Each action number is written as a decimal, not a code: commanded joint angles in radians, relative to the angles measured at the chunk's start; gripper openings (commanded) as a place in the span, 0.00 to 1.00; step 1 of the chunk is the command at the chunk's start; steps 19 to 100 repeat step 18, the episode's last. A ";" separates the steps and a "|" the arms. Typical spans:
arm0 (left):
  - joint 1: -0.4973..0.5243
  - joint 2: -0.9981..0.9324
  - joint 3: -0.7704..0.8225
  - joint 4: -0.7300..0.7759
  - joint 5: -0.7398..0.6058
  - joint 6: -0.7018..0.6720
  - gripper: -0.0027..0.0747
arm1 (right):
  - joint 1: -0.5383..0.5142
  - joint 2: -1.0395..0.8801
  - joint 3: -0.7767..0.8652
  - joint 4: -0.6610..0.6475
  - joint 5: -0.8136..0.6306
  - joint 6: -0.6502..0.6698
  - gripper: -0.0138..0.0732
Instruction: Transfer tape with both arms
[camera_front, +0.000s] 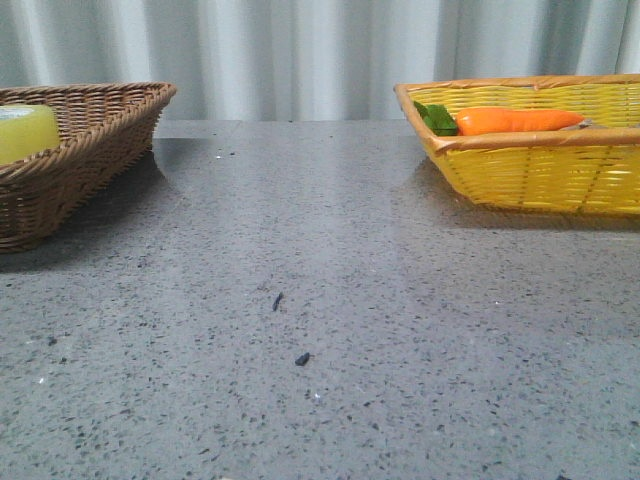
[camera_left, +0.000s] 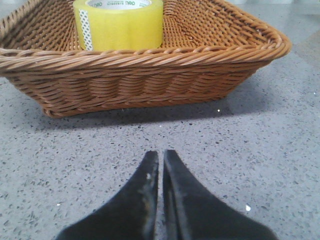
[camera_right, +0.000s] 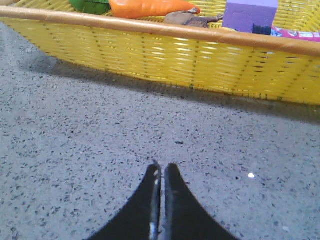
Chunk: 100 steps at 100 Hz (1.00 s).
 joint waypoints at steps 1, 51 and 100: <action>0.003 -0.028 0.010 -0.012 -0.054 -0.008 0.01 | -0.007 -0.013 0.021 0.003 -0.017 -0.001 0.09; 0.003 -0.028 0.010 -0.012 -0.054 -0.008 0.01 | -0.007 -0.013 0.021 0.003 -0.017 -0.001 0.09; 0.003 -0.028 0.010 -0.012 -0.054 -0.008 0.01 | -0.007 -0.013 0.021 0.003 -0.017 -0.001 0.09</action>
